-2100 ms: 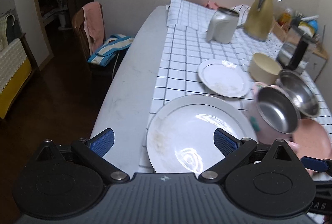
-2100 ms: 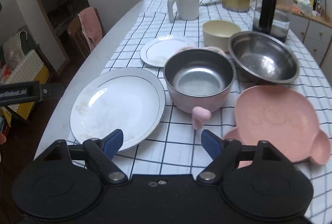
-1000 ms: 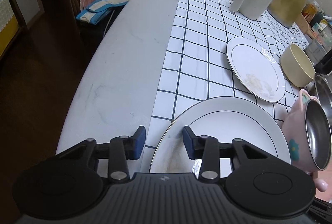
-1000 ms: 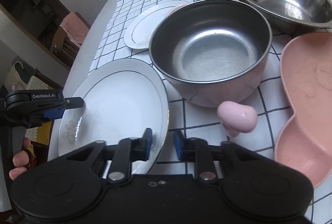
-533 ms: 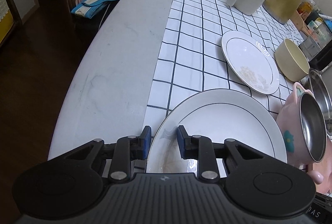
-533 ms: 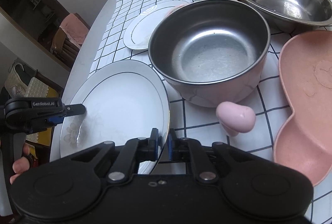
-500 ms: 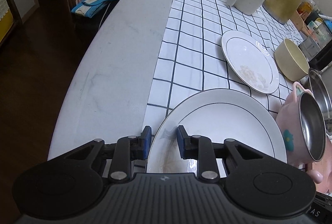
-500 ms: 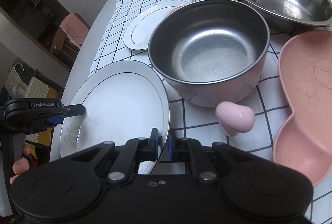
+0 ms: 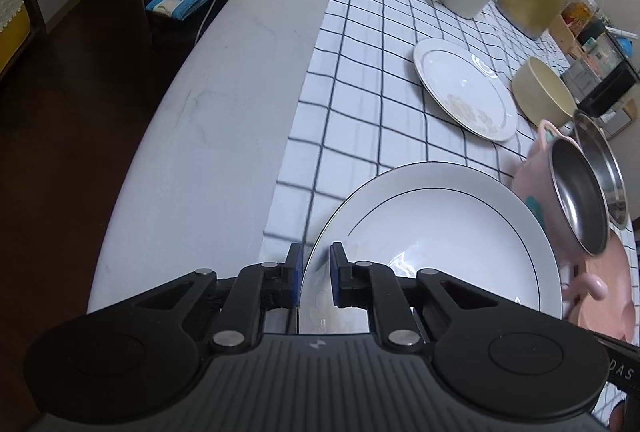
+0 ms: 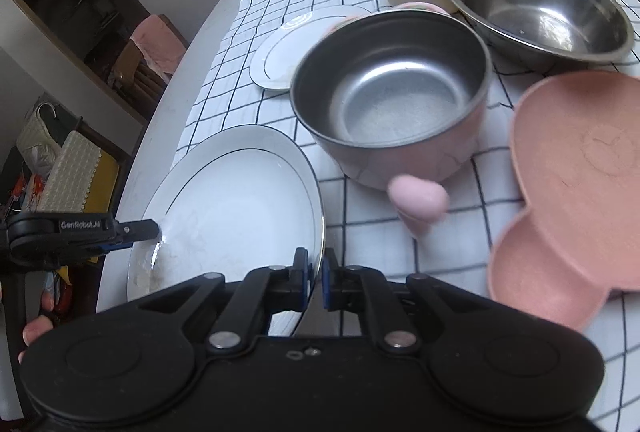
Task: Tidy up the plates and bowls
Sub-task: 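Close the right gripper on the plate rim while the left gripper closes on it, then lift and shift the large plate with both grippers, then open them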
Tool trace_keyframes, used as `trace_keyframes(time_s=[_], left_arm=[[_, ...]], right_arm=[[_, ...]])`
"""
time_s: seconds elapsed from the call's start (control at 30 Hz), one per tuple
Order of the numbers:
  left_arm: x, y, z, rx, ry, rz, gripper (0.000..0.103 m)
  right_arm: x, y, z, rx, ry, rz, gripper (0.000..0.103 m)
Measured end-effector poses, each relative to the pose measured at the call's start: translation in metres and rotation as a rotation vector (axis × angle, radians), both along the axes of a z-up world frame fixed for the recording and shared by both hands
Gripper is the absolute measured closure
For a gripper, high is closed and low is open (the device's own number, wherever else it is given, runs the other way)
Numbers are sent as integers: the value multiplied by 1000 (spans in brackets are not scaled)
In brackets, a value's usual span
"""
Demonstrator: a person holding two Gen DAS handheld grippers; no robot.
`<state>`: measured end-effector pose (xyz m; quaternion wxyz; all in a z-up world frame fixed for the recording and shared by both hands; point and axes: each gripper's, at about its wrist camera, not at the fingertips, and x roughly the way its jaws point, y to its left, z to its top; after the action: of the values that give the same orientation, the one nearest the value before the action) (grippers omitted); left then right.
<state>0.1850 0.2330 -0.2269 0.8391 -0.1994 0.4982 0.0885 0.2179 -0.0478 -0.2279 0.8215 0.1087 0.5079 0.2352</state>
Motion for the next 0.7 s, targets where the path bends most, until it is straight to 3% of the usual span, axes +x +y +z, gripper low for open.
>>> trace_keyframes(time_s=[0.67, 0.7], left_arm=[[-128, -61, 9, -74, 11, -123, 91], [-132, -65, 13, -77, -8, -142, 103]], right_arm=[[-83, -80, 7, 22, 59, 89, 98], [-88, -84, 7, 19, 59, 92, 98]])
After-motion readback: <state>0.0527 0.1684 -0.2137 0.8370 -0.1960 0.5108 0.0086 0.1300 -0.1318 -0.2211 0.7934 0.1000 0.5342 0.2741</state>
